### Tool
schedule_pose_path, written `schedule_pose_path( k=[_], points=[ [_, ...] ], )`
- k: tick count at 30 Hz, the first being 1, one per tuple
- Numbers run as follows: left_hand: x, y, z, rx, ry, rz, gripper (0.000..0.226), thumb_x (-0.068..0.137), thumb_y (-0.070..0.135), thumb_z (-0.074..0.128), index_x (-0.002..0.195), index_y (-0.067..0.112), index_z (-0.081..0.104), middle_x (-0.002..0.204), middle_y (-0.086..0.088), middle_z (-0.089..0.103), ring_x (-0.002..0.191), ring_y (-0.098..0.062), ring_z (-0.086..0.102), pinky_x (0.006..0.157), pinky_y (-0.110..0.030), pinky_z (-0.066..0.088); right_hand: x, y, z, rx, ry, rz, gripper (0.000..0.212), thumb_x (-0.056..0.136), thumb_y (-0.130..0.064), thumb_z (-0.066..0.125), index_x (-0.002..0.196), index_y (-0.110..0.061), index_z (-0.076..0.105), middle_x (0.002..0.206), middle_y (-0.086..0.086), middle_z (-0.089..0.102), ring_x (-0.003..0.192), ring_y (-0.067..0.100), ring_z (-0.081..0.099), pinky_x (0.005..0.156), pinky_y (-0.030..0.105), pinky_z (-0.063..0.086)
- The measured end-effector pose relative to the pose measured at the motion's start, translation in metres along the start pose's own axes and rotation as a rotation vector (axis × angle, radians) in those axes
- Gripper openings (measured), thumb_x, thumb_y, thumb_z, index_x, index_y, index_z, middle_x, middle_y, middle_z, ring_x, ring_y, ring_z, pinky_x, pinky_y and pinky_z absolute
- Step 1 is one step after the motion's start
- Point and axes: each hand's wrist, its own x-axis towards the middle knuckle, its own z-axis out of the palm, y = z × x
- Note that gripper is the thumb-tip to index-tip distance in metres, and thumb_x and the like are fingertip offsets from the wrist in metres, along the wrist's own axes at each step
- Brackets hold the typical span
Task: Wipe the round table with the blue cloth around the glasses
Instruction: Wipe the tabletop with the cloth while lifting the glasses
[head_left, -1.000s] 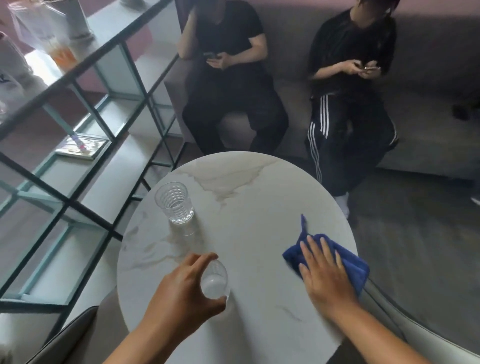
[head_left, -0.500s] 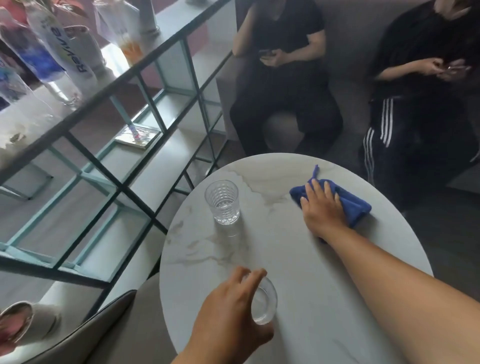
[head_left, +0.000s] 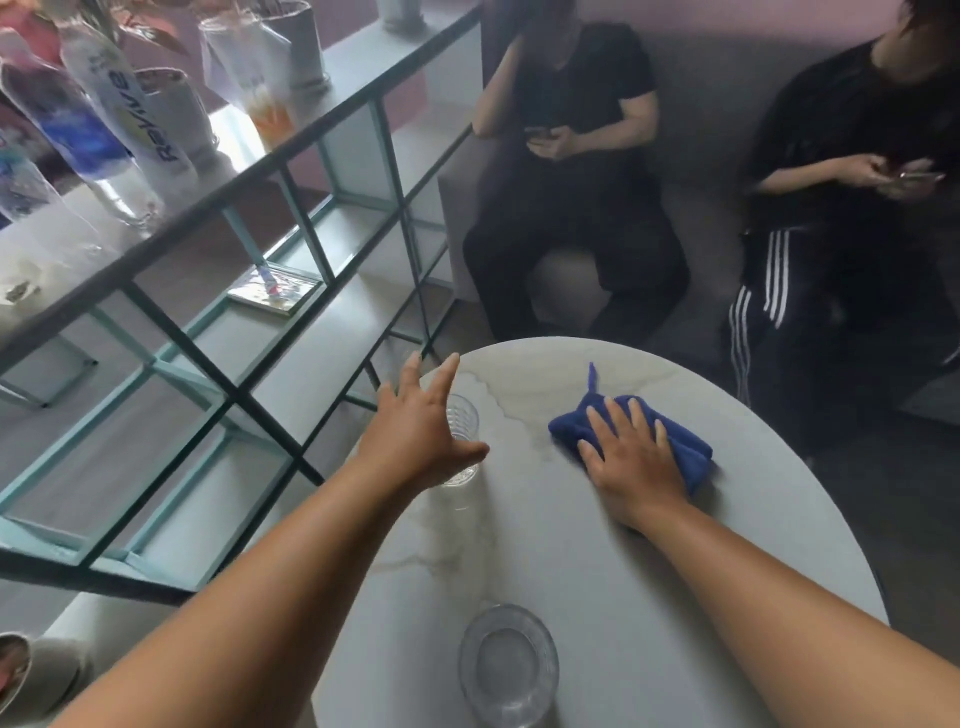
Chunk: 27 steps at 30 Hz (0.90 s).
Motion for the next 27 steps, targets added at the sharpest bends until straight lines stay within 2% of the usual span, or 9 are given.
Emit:
schedule_pose_path(
  k=[2,5,9,11,15,18,21,24,27],
  points=[
    [0.013,-0.001,0.004,0.024,-0.05,0.028,0.106,0.069,0.052,0.077,0.155,0.041,0.015,0.163,-0.006,0.018,0.141,-0.035,0.033,0.109,-0.041,0.037,0.02,-0.004,-0.003,0.032,0.018,0.052,0.057,0.102,-0.047,0.022,0.155,-0.026,0.019,0.165,0.0,0.011,0.15,0.027,0.0,0.119,0.047,0.005],
    [0.022,-0.003,0.011,0.06,-0.107,0.069,0.092,0.071,0.045,0.076,0.151,0.039,0.029,0.147,-0.003,0.041,0.127,-0.025,0.05,0.095,-0.033,0.044,0.051,-0.018,-0.007,0.065,0.028,0.075,0.056,0.103,-0.043,0.021,0.155,-0.022,0.019,0.165,0.001,0.012,0.149,0.03,0.002,0.119,0.047,0.007],
    [0.025,-0.007,0.011,0.056,-0.09,0.089,0.074,0.067,0.044,0.077,0.136,0.037,0.05,0.126,0.0,0.054,0.112,-0.024,0.057,0.087,-0.031,0.048,0.08,-0.042,-0.006,0.047,0.045,0.019,0.056,0.104,-0.04,0.021,0.155,-0.017,0.02,0.165,0.003,0.013,0.149,0.03,0.005,0.119,0.045,0.009],
    [0.023,-0.01,0.005,0.025,-0.078,0.087,0.07,0.064,0.044,0.077,0.13,0.038,0.054,0.122,0.001,0.057,0.109,-0.024,0.057,0.087,-0.032,0.05,0.084,-0.055,-0.006,0.026,0.039,-0.041,0.056,0.104,-0.04,0.02,0.154,-0.016,0.021,0.164,0.004,0.014,0.149,0.031,0.006,0.119,0.045,0.01],
    [0.021,-0.018,-0.024,-0.003,0.009,0.066,0.068,0.061,0.043,0.079,0.126,0.039,0.058,0.116,0.001,0.06,0.106,-0.023,0.06,0.084,-0.031,0.049,0.071,-0.099,-0.002,0.018,0.014,-0.259,0.056,0.102,-0.039,0.024,0.152,-0.015,0.028,0.161,0.005,0.024,0.148,0.031,0.013,0.118,0.047,0.014],
    [0.021,-0.018,-0.056,-0.01,0.08,0.061,0.066,0.06,0.042,0.082,0.123,0.037,0.061,0.111,-0.001,0.061,0.103,-0.023,0.06,0.079,-0.027,0.045,0.042,-0.135,0.008,0.012,-0.042,-0.476,0.063,0.092,-0.043,0.02,0.142,-0.014,0.042,0.151,0.008,0.04,0.142,0.034,0.026,0.113,0.05,0.026],
    [0.021,-0.012,-0.081,-0.005,0.131,0.079,0.065,0.061,0.042,0.082,0.123,0.036,0.061,0.11,-0.001,0.061,0.104,-0.024,0.06,0.081,-0.029,0.046,0.002,-0.161,0.025,0.031,-0.068,-0.74,0.055,0.092,-0.041,0.031,0.135,-0.011,0.048,0.145,0.01,0.045,0.137,0.037,0.033,0.11,0.054,0.031],
    [0.02,-0.003,-0.095,-0.033,0.142,0.101,0.068,0.061,0.044,0.081,0.125,0.037,0.06,0.114,0.0,0.061,0.106,-0.022,0.058,0.088,-0.034,0.05,-0.038,-0.156,0.033,0.014,-0.056,-0.968,0.051,0.099,-0.04,0.041,0.143,-0.014,0.041,0.154,0.006,0.038,0.143,0.033,0.024,0.118,0.049,0.018],
    [0.021,0.001,-0.095,-0.046,0.137,0.11,0.069,0.062,0.045,0.081,0.126,0.036,0.059,0.114,0.0,0.06,0.106,-0.022,0.058,0.087,-0.034,0.05,-0.055,-0.123,0.03,0.015,-0.047,-1.045,0.052,0.102,-0.041,0.038,0.149,-0.019,0.037,0.159,0.001,0.032,0.149,0.027,0.016,0.122,0.04,0.001]
  ],
)
